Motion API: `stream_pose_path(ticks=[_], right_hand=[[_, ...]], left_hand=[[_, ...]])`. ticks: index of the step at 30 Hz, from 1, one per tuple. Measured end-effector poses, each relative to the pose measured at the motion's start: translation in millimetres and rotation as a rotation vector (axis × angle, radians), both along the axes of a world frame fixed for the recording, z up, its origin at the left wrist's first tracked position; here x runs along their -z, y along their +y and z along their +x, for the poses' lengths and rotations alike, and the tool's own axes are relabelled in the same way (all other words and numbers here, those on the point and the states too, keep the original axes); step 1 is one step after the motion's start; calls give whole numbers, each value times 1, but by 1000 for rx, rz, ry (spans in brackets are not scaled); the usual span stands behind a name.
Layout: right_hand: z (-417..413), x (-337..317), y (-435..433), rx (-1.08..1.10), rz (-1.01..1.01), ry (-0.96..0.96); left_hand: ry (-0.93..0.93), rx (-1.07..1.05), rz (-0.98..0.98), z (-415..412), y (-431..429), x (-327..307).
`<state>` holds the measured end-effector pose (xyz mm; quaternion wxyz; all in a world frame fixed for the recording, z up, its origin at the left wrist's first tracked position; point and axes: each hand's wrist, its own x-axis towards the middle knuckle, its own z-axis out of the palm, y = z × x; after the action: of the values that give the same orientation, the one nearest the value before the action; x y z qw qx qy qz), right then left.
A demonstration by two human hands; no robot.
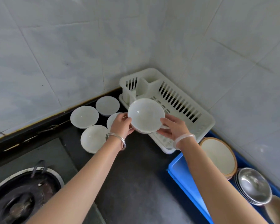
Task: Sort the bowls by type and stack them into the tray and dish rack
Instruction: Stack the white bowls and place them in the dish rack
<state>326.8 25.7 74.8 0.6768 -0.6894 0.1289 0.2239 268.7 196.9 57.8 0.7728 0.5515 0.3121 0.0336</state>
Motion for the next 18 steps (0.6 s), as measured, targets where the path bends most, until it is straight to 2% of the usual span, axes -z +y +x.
stream_pose_path(ticks=[6, 11, 18], right_hand=[[77, -5, -7, 101, -42, 3], [130, 18, -7, 146, -51, 67], [174, 55, 3, 216, -75, 150]], left_hand=[[52, 121, 133, 108, -14, -3], [103, 182, 159, 171, -22, 18], [229, 230, 58, 214, -25, 49]])
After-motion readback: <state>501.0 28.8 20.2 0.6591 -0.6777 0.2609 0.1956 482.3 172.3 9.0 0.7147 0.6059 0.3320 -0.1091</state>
